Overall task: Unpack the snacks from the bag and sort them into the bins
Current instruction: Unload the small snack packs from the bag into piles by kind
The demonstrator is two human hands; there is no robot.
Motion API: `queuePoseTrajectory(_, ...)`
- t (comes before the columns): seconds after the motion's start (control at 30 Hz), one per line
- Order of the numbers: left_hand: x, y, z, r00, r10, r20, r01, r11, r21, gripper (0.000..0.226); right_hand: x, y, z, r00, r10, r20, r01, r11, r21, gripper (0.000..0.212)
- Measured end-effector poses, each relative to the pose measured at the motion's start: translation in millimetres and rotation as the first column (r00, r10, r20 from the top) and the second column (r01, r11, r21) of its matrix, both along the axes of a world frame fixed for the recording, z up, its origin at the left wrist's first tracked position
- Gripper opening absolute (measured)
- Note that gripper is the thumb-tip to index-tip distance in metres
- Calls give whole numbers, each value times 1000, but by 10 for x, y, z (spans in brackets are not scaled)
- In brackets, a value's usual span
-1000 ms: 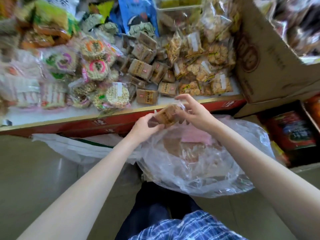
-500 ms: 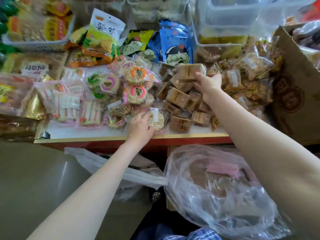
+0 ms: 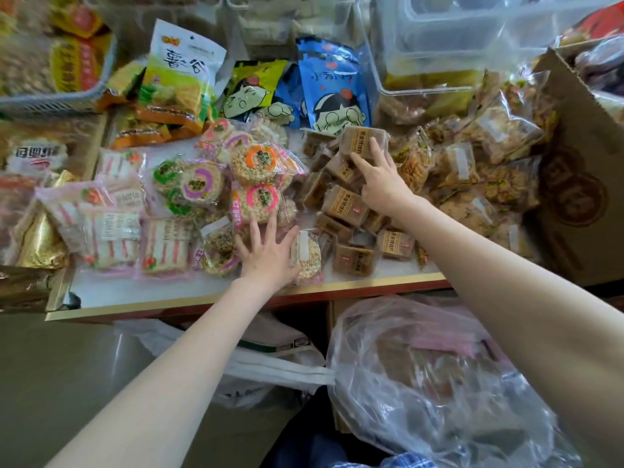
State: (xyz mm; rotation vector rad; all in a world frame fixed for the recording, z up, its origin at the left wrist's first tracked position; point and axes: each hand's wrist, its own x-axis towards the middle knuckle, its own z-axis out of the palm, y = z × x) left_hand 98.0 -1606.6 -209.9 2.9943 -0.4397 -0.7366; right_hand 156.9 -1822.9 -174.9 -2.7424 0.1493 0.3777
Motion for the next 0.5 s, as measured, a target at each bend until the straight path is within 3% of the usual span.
queuePoseTrajectory(0.17, -26, -76, 43, 993, -39, 114, 43, 999, -30, 75, -13, -53, 72, 998, -56, -39, 58, 996, 60, 71)
queuePoseTrajectory(0.3, -261, -230, 1, 879, -135, 458, 286, 916, -279, 54, -460, -280, 138, 990, -34, 135, 16, 991, 129, 63)
queuePoseTrajectory(0.4, -628, -407, -169, 856, -255, 449, 425, 841, -333, 50, -1110, -559, 52, 979, -4, 204, -21, 993, 120, 50)
queuePoseTrajectory(0.5, -971, -579, -400, 864, -424, 271, 489, 834, -256, 64, -1920, -747, -206, 990, 25, 139, -47, 986, 162, 42)
